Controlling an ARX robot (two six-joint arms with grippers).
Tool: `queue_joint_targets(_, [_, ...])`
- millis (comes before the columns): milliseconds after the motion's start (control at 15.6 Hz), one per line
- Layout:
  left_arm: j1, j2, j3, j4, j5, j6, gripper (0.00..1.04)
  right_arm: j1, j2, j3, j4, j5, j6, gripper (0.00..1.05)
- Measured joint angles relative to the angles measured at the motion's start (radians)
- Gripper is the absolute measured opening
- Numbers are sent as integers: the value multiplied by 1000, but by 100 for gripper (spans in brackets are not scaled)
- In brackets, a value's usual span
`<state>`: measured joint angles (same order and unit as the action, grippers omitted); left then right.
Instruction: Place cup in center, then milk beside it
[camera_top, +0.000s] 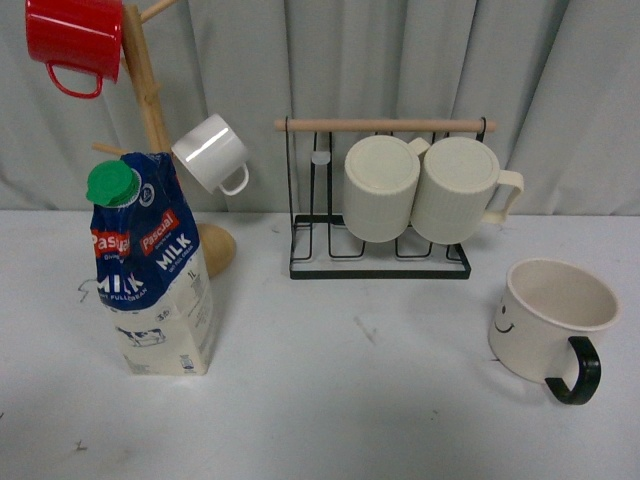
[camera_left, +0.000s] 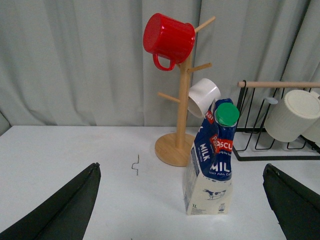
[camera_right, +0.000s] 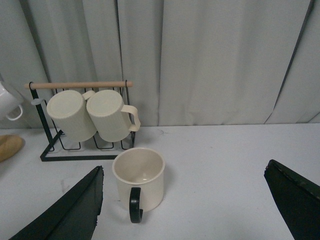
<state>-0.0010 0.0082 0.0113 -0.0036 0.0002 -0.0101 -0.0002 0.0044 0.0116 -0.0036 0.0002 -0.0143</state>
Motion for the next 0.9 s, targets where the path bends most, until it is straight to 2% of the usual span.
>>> queue_joint_targets(896, [0,0,0,0,0,0,98,0,0,0,0,0,0,98])
